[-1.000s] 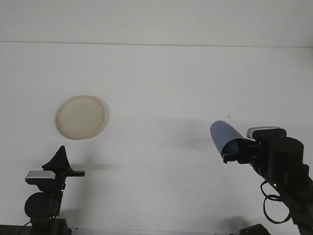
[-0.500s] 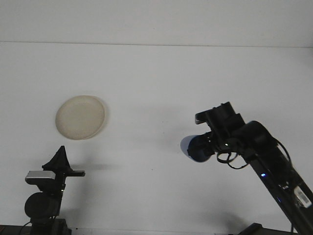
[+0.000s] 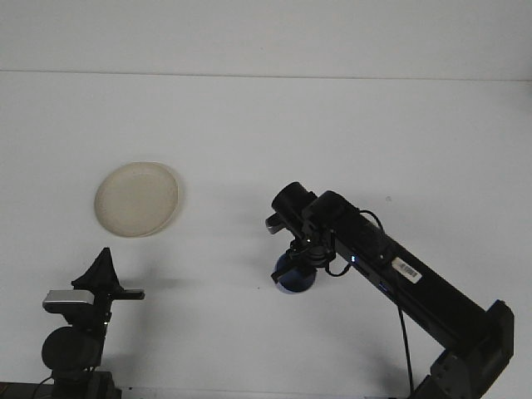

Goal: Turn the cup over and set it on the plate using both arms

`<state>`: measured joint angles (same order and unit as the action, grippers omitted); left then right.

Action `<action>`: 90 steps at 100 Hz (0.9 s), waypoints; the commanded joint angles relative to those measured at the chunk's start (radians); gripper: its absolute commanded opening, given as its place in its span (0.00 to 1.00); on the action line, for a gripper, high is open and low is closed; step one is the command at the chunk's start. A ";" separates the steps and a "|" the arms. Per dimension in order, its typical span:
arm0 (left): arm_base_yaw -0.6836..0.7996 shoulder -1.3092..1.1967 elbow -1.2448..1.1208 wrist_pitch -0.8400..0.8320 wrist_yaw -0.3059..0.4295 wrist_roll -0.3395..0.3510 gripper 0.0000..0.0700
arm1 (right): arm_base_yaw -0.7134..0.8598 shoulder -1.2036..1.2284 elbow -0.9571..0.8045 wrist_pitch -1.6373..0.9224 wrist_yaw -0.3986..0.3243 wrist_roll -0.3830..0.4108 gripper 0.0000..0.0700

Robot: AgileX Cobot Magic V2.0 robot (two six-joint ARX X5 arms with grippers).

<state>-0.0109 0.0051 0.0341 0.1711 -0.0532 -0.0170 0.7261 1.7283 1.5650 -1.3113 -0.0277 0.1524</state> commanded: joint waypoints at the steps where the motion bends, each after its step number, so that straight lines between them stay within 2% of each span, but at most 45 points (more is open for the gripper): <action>1: -0.001 -0.002 -0.019 0.010 0.002 -0.002 0.02 | 0.022 0.035 0.030 -0.002 -0.002 -0.019 0.00; 58: -0.001 -0.002 -0.019 0.010 0.002 -0.002 0.02 | 0.056 0.125 0.031 0.034 -0.008 -0.022 0.02; 62: -0.001 -0.002 -0.019 0.010 0.002 -0.002 0.02 | 0.056 0.125 0.032 0.029 -0.011 -0.021 0.07; 69: -0.001 -0.002 -0.019 0.010 0.002 -0.002 0.02 | 0.055 0.124 0.037 0.024 -0.011 -0.019 0.29; 78: -0.001 -0.002 -0.019 0.010 0.002 -0.002 0.02 | 0.053 0.124 0.054 0.014 -0.010 -0.019 0.50; 90: -0.001 -0.002 -0.019 0.010 0.002 -0.002 0.02 | 0.053 0.124 0.104 -0.013 -0.010 -0.019 0.56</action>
<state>-0.0109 0.0051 0.0341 0.1715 -0.0528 -0.0170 0.7708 1.8278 1.6238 -1.3167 -0.0341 0.1352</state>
